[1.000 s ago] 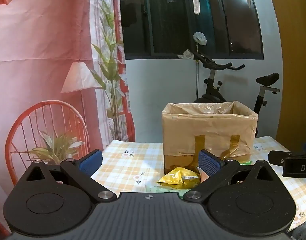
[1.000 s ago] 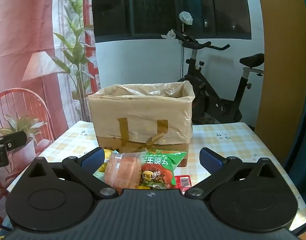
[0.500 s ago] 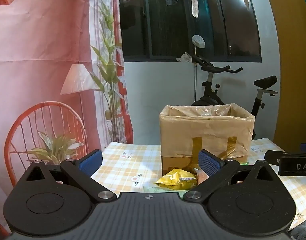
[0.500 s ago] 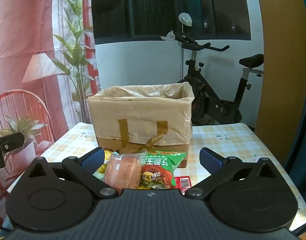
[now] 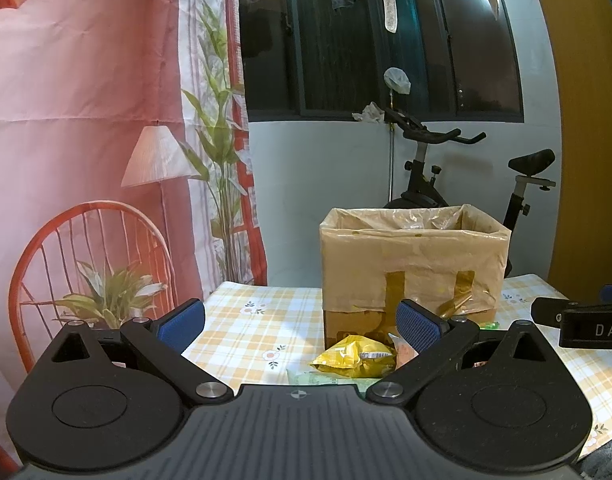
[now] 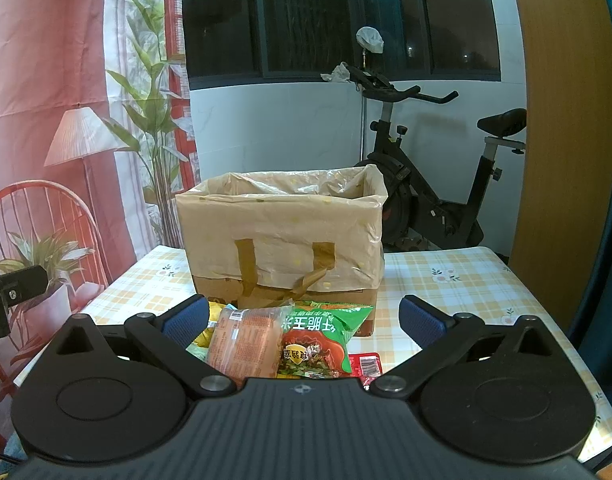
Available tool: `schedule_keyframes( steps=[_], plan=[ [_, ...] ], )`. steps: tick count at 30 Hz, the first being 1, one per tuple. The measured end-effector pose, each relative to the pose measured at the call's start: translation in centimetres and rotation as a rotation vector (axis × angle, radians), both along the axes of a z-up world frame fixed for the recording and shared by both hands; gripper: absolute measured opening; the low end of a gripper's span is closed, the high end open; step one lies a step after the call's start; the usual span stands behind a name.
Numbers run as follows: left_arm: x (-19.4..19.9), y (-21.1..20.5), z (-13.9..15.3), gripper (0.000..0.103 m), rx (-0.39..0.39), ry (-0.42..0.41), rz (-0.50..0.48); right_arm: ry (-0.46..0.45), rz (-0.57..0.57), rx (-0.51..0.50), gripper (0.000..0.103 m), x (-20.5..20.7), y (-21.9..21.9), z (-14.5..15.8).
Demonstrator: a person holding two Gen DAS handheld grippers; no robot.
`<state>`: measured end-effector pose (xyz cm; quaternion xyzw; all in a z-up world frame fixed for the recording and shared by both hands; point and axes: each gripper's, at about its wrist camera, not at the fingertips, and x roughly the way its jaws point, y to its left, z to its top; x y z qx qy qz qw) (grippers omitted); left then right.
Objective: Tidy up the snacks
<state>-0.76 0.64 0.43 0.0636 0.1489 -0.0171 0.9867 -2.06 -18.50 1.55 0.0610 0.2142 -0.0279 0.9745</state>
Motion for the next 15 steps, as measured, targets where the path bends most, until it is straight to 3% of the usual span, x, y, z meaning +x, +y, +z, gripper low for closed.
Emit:
schedule_keyframes(
  steps=[15],
  plan=[
    [0.17,0.10,-0.40,0.102,-0.005,0.006,-0.008,0.002,-0.001,0.003,0.103,0.01,-0.12,0.07]
  ],
)
